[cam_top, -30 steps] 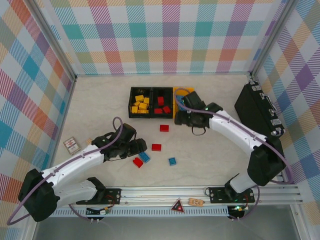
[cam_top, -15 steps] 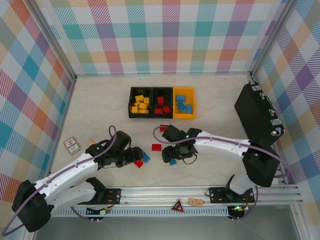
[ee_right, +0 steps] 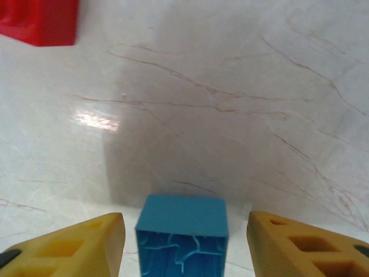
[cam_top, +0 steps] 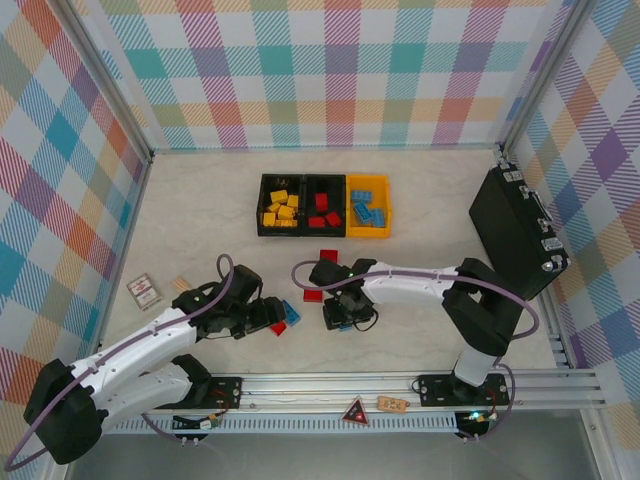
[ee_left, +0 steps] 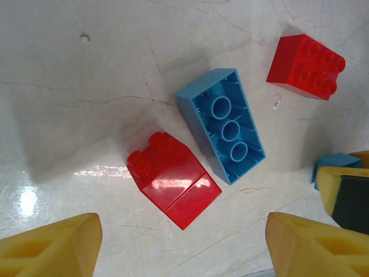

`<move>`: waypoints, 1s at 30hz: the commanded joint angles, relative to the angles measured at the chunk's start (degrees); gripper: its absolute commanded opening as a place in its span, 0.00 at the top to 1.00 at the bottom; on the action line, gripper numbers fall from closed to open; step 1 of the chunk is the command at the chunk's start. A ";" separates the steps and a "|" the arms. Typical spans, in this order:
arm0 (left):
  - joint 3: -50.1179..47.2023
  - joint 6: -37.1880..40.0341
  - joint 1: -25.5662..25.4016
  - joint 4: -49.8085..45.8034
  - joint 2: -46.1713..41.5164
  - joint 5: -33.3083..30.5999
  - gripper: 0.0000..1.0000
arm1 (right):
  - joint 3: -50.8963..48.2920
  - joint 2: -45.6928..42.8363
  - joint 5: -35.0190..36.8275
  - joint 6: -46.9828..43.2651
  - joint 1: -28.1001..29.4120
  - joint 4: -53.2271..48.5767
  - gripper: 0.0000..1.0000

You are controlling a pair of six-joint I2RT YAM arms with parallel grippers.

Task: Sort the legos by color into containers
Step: Pick up the lego from the bottom-center of the table, then place the lego in the container.

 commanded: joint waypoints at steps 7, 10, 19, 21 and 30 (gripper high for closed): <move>-0.66 -1.13 -0.77 1.48 0.05 -0.34 0.25 | 2.31 -1.66 2.20 -0.24 0.38 -4.23 0.66; -0.33 -1.11 -0.80 2.08 0.91 -0.32 0.25 | 3.12 -3.10 3.35 -0.70 0.30 -5.39 0.67; 2.79 -0.54 -2.13 4.52 4.09 -0.24 0.26 | 6.86 -10.60 6.78 -5.01 -5.49 -8.70 0.68; 4.07 -0.03 -2.72 5.07 5.15 -0.45 0.26 | 8.30 -11.83 6.93 -6.72 -8.25 -8.86 0.68; 9.64 0.46 -5.29 8.11 10.30 -1.19 0.26 | 17.72 -8.41 8.47 -13.12 -21.80 -6.43 0.67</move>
